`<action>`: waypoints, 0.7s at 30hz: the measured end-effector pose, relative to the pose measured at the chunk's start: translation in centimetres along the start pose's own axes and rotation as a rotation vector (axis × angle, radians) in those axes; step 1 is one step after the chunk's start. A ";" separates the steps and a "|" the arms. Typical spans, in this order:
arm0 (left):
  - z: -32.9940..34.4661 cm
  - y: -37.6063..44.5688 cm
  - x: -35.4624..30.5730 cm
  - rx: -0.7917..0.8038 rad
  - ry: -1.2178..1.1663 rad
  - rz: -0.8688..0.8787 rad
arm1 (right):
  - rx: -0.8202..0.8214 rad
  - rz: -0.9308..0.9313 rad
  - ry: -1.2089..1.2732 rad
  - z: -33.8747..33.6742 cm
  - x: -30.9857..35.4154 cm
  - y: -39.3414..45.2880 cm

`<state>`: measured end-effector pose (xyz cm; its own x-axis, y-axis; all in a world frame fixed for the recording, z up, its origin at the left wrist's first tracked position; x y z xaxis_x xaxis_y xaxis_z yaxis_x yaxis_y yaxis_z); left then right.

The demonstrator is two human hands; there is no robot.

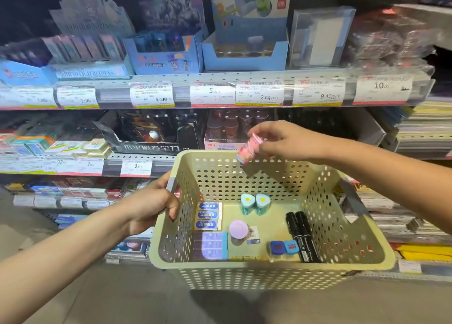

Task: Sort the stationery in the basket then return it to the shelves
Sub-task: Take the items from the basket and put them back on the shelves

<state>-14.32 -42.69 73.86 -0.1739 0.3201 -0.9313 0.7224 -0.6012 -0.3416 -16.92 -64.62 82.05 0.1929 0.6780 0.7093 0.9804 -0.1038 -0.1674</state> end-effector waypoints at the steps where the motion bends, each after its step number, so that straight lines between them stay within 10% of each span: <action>1: -0.1 0.0 0.0 -0.004 -0.006 0.002 | -0.037 0.009 0.037 -0.2 -0.2 0.6; 21: -1.3 0.7 1.6 -0.008 -0.015 -0.009 | -0.298 0.165 -0.451 -1.3 -2.6 8.5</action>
<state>-13.25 -41.67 72.35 -0.1907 0.3141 -0.9300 0.7258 -0.5928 -0.3491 -9.06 -68.18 79.70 0.3728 0.8722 0.3167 0.9201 -0.3916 -0.0046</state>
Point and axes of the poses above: each hand's wrist, its own y-axis towards the middle knuckle, its own z-axis out of the palm, x = y × z, the point moved 9 cm from there along y, towards the middle knuckle, and after that the axes turned 10 degrees about z, right-handed, at the moved point
